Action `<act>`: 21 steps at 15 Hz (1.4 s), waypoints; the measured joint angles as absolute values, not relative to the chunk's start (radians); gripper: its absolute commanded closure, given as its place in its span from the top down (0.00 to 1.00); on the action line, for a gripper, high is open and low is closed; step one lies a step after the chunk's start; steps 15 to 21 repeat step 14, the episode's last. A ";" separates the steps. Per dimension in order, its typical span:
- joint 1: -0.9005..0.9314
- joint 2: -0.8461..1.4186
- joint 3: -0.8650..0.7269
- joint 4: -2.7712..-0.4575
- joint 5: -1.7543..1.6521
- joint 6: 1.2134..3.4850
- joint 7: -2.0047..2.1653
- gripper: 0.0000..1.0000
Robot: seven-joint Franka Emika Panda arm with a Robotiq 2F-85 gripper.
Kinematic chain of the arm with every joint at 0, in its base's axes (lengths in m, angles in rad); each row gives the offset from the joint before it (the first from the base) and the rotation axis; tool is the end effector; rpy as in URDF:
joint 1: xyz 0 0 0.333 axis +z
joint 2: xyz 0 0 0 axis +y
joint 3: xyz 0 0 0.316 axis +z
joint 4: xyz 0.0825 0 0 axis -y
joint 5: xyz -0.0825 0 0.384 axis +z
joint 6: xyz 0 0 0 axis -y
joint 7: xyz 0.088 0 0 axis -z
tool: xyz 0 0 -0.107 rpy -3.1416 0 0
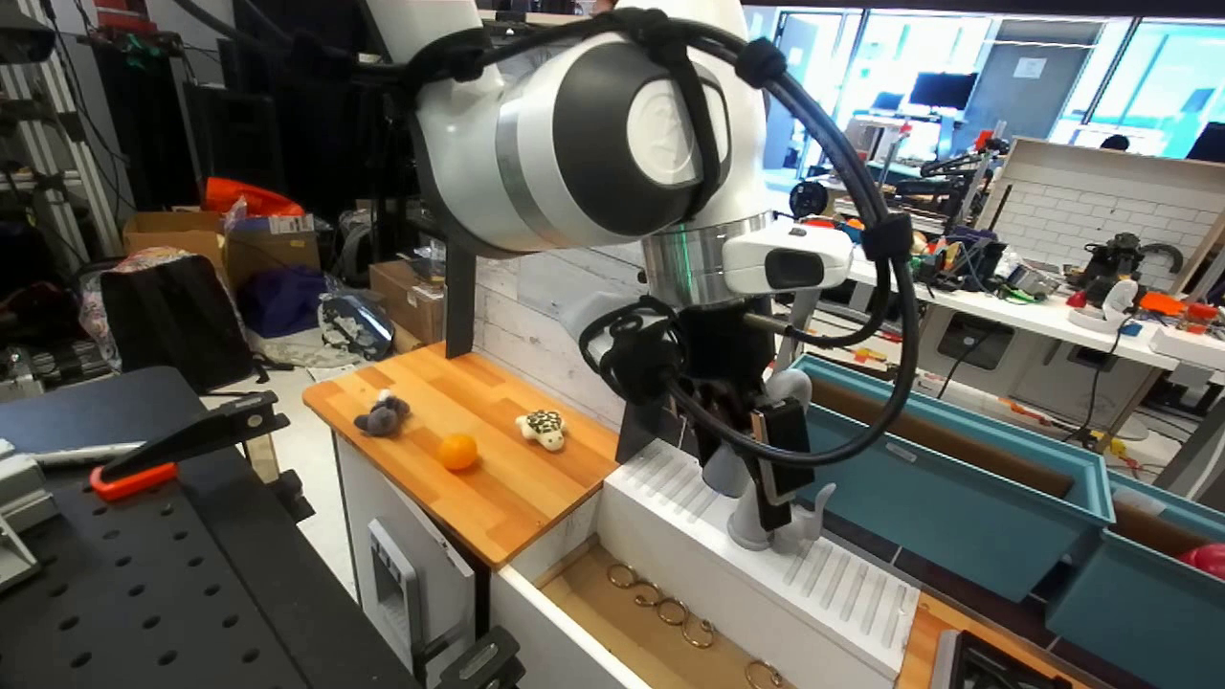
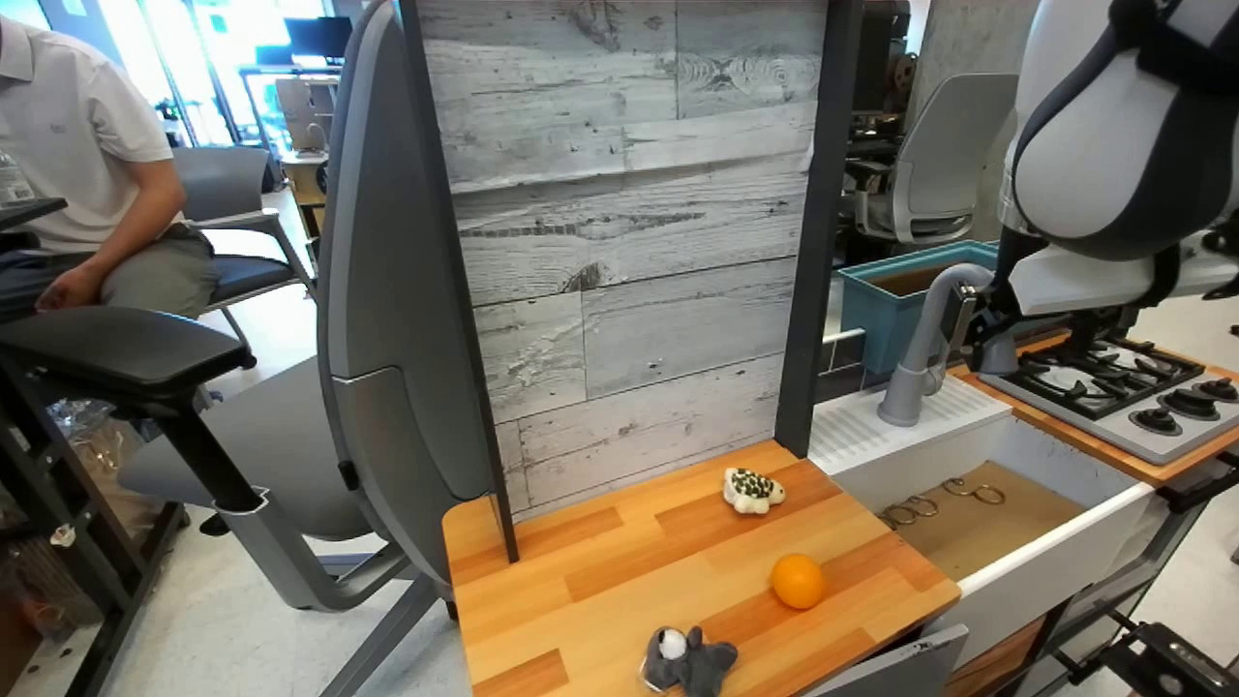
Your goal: Move the grey toy tap to the right
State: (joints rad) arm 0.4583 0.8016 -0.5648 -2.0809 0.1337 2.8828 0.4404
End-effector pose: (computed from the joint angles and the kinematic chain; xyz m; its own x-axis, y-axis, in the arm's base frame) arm 0.5770 -0.0782 0.1058 0.8603 -0.4399 0.2577 -0.4996 -0.8281 0.2541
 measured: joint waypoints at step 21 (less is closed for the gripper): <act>0.208 0.483 -0.200 -2.191 -0.063 2.416 0.165 1.00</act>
